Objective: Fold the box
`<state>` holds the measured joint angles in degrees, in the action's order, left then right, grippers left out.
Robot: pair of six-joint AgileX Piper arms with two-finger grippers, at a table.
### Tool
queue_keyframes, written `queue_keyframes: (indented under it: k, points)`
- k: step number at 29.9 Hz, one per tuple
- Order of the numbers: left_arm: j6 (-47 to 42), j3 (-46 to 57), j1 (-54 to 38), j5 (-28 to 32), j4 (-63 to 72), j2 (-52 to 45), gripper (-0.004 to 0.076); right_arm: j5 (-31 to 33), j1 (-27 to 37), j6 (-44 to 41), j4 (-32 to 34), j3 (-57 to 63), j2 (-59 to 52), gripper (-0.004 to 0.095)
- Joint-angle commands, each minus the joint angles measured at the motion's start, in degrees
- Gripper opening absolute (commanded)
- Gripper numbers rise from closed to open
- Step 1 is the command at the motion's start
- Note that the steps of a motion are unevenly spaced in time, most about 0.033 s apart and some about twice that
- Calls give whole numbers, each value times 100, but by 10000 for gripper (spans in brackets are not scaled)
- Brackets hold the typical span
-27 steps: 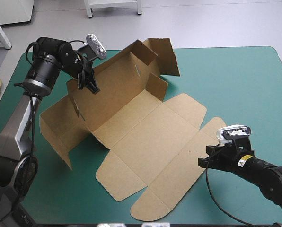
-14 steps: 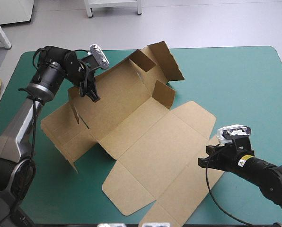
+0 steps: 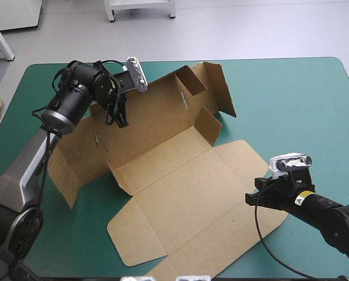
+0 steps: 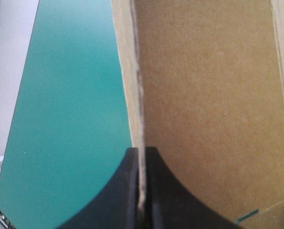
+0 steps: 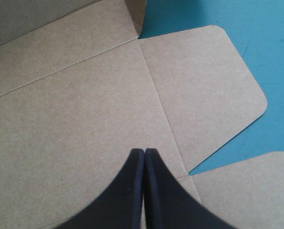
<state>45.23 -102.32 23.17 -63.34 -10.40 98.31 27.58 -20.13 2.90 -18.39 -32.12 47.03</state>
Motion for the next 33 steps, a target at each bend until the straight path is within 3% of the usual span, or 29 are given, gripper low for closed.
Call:
queue_keyframes:
  k: [1,8,13,20,30,33]
  points:
    - [103,-152,83,241,-15,-407,-9,-378,24,44,-79,-168,-50,-17]
    - [191,-55,507,318,185,-439,-9,-432,24,87,-79,-168,125,-17]
    - [-67,696,826,834,-20,-688,-9,-492,24,112,-69,-168,154,-17]
    - [-1430,1991,1457,1793,-1947,-1263,-9,-374,12,112,-69,-168,130,-17]
    - [-1644,3051,1828,1913,-2485,-1792,-9,-106,12,56,-79,-193,-349,-11]
    - [-2412,3252,1703,2238,-3362,-2105,-9,-106,12,45,-87,-193,-394,-11]
